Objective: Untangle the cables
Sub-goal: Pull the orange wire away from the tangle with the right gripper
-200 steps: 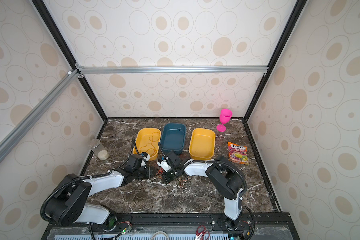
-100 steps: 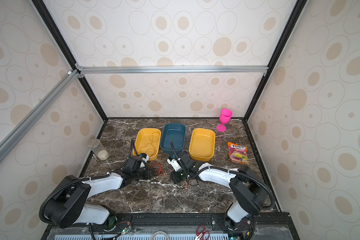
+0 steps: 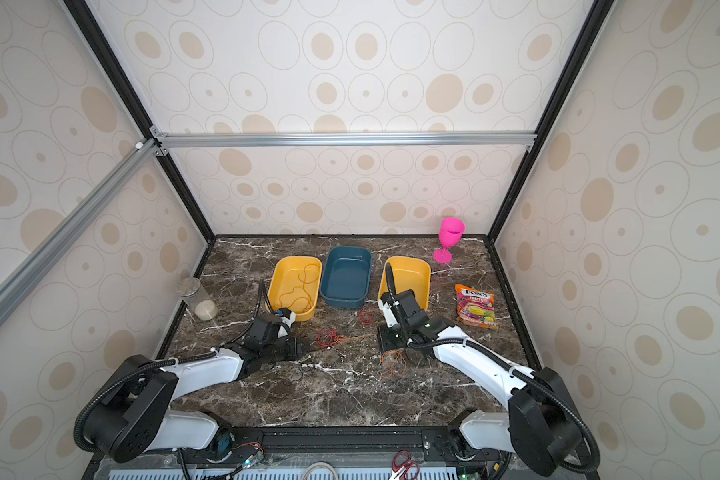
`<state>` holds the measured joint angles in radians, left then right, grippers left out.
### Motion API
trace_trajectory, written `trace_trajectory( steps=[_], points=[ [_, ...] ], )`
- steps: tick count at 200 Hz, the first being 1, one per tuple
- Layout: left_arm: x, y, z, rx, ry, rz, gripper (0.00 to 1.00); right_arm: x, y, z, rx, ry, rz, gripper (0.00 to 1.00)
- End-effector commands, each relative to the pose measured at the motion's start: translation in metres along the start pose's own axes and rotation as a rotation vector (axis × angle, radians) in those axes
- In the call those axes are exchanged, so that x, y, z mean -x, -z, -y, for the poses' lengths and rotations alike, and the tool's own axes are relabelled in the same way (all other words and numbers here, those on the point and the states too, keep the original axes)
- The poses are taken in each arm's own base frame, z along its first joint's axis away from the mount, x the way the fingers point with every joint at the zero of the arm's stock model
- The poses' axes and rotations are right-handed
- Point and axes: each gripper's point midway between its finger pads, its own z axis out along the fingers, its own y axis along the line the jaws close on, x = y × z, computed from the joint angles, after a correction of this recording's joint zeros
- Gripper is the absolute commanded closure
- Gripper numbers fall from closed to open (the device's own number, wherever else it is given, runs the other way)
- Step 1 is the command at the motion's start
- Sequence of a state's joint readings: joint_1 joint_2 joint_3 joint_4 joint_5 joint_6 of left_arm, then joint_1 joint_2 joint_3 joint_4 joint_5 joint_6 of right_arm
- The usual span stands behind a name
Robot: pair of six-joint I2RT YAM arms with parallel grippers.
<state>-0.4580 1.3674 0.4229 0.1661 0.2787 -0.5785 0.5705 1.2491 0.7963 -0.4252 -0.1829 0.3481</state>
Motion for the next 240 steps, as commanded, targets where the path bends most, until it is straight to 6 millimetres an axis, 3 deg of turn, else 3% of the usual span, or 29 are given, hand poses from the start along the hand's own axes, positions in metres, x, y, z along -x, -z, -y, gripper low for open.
trace_trajectory(
  steps=[1,44,80,99,129,161,182,240],
  points=[
    [-0.025,0.004,-0.022,0.076,0.035,-0.083,0.60,-0.004,0.015,-0.006,0.031,0.036,-0.013,1.00],
    [0.003,0.016,0.019,-0.087,-0.018,-0.028,0.53,0.000,0.018,-0.040,0.220,0.058,-0.013,1.00],
    [0.034,0.045,0.074,-0.328,-0.089,0.063,0.47,0.002,0.010,-0.070,0.350,0.069,-0.041,1.00],
    [0.045,0.056,0.087,-0.373,-0.107,0.095,0.46,0.000,0.003,-0.077,0.360,0.087,-0.058,1.00],
    [0.052,0.053,0.085,-0.337,-0.120,0.093,0.45,-0.004,-0.004,-0.083,0.373,0.103,-0.084,1.00],
    [0.049,0.029,0.073,-0.274,-0.134,0.035,0.45,-0.012,-0.006,-0.085,0.372,0.131,-0.107,1.00],
    [0.047,0.018,0.077,-0.312,-0.144,0.015,0.45,-0.019,-0.010,-0.084,0.352,0.152,-0.127,1.00],
    [0.013,-0.011,0.070,-0.283,-0.162,-0.103,0.47,-0.028,-0.023,-0.084,0.315,0.171,-0.154,1.00]
  ],
)
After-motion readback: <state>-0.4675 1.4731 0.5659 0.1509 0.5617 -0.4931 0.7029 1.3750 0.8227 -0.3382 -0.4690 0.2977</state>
